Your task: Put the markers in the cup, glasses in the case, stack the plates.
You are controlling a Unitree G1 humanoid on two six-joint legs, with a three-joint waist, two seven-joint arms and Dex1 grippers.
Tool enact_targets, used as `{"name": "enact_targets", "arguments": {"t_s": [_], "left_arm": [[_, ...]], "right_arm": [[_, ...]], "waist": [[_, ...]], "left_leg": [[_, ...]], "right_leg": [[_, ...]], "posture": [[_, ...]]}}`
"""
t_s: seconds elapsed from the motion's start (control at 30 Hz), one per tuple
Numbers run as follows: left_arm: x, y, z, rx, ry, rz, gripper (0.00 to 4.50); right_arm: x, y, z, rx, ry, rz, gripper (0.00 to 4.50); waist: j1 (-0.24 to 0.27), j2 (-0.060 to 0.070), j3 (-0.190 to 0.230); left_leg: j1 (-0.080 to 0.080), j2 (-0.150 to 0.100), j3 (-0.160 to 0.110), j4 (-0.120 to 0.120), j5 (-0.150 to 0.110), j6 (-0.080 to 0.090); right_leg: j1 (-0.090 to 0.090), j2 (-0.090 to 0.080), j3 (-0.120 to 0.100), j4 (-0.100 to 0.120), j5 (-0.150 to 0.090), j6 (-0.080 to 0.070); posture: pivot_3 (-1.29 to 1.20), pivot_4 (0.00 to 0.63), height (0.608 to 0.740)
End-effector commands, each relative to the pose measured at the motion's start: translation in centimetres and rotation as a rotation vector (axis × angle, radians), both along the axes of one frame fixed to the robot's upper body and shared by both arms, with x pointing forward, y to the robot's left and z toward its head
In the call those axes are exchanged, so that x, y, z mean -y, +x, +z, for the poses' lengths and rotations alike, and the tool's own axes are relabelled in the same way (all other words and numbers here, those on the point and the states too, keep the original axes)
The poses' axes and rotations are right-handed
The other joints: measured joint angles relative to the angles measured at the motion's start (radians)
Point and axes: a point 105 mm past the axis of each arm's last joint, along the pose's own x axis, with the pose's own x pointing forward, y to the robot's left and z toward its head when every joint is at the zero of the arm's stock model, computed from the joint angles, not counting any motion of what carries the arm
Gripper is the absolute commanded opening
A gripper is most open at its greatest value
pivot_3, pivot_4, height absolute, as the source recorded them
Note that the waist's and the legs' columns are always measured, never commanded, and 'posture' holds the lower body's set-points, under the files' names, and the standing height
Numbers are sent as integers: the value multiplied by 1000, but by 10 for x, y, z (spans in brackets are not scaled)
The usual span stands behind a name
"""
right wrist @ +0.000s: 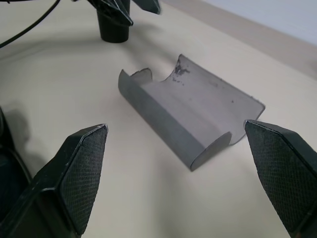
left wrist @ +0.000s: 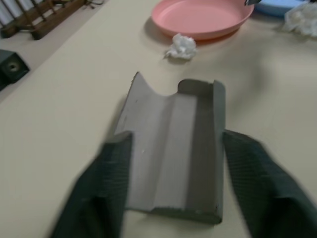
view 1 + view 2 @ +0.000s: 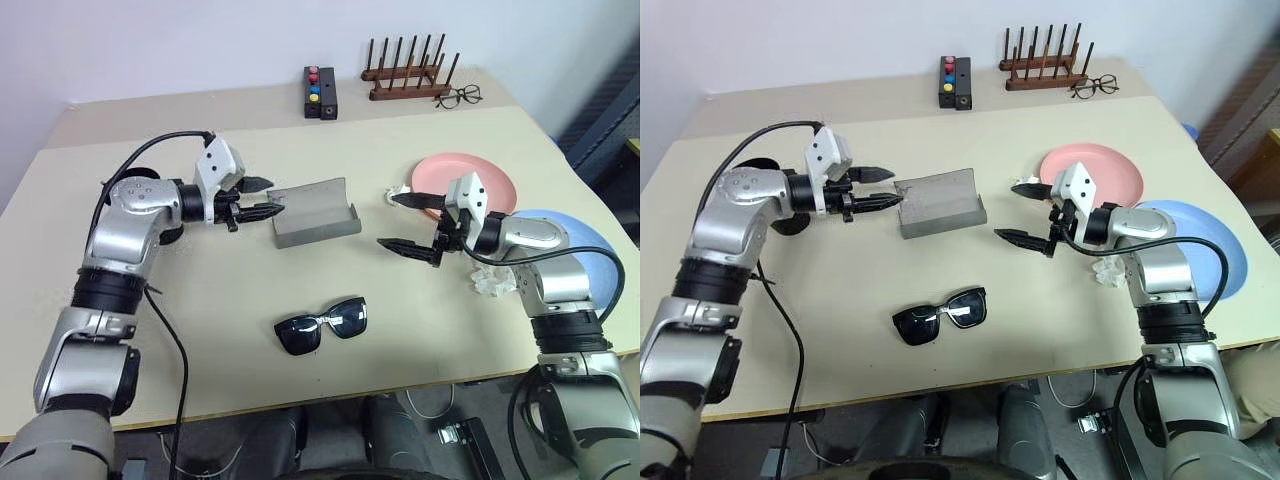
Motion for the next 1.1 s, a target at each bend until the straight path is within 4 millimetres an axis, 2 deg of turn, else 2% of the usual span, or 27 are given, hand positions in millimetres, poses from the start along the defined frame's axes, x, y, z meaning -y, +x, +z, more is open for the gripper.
{"name": "enact_targets", "arguments": {"t_s": [0.03,0.33,0.73,0.87,1.03,1.1], "left_arm": [[9,1,1,8,64,-53,4473],[20,5,-27,-91,293,-173,4473],[32,11,-42,-107,395,-254,4473],[30,11,-44,-120,411,-262,2687],[26,9,-48,-116,455,-278,111],[24,6,-51,-111,473,-303,111]], "right_arm": [[-4,-3,16,70,26,3,4500],[-9,-9,16,62,22,1,4500],[-12,-15,21,71,39,-32,4500],[-11,-17,22,72,44,-43,4500],[-9,-18,22,68,48,-56,4500],[-8,-18,22,69,48,-60,4500]], "waist": [[0,0,0],[1,-1,0],[1,-2,1],[0,-2,1],[0,-2,1],[1,-2,1]], "left_leg": [[0,0,0,0,0,0],[0,0,0,0,0,0],[0,0,0,1,0,0],[0,0,0,1,0,0],[0,0,0,1,0,0],[0,0,0,1,0,0]], "right_leg": [[0,0,0,0,0,0],[0,0,0,0,0,0],[0,0,0,0,0,0],[0,0,0,0,0,0],[0,0,0,1,0,0],[0,0,0,0,0,0]], "posture": [[0,150,740],[0,150,740],[0,150,740],[0,150,740],[0,150,740],[0,150,740]]}}
